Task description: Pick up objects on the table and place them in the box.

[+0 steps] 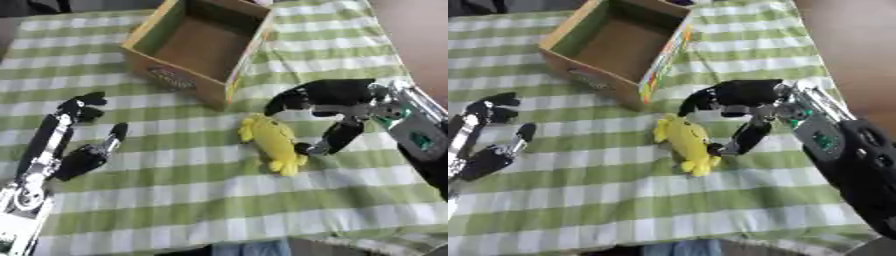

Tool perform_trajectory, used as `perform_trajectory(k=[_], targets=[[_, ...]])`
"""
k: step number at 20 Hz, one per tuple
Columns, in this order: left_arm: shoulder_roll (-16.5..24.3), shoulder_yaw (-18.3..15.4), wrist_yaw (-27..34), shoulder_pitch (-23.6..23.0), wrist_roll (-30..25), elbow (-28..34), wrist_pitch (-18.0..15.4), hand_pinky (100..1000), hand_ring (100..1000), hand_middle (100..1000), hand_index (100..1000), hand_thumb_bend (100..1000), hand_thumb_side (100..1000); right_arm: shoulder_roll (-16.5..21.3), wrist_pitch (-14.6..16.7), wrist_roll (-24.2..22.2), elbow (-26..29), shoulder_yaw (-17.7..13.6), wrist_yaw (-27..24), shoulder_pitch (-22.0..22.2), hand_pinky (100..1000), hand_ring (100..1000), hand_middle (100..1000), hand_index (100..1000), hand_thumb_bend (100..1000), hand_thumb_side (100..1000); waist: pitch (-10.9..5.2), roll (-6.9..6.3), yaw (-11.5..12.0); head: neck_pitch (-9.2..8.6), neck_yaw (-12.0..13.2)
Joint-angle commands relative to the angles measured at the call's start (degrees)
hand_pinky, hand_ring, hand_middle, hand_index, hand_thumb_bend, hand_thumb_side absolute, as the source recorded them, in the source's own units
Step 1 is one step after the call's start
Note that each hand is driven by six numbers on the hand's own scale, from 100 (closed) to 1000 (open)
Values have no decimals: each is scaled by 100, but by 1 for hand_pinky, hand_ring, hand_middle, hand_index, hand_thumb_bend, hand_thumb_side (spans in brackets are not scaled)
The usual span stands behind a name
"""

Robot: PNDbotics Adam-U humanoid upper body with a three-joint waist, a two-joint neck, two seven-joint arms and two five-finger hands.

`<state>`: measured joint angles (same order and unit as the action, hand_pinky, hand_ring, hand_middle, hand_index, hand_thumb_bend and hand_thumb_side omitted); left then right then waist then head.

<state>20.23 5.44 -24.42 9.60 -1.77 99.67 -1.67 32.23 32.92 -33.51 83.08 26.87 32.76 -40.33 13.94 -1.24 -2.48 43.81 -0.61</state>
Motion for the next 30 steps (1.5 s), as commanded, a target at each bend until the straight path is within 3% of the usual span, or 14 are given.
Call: perform_trajectory(k=[1, 13, 26, 30], targets=[[87, -15, -4, 60, -22, 105, -3, 768, 742, 761, 896, 373, 578, 206, 519, -582, 284, -33, -148, -127, 864, 868, 890, 949, 293, 224, -101, 15, -10, 31, 30], [98, 1, -15, 67, -67, 121, -13, 771, 770, 771, 896, 358, 585, 250, 456, -1017, 520, 68, -537, -232, 871, 873, 897, 960, 310, 228, -117, 23, -1, 31, 47], [98, 27, -11, 70, -108, 138, -8, 770, 773, 772, 897, 358, 588, 245, 673, -1485, 500, 192, -512, -150, 875, 877, 896, 957, 315, 225, -111, 13, 8, 31, 53], [95, 29, -9, 71, -119, 142, -6, 770, 773, 772, 897, 357, 587, 234, 591, -1607, 483, 211, -400, -109, 874, 875, 891, 944, 341, 197, -108, 10, 15, 31, 61]])
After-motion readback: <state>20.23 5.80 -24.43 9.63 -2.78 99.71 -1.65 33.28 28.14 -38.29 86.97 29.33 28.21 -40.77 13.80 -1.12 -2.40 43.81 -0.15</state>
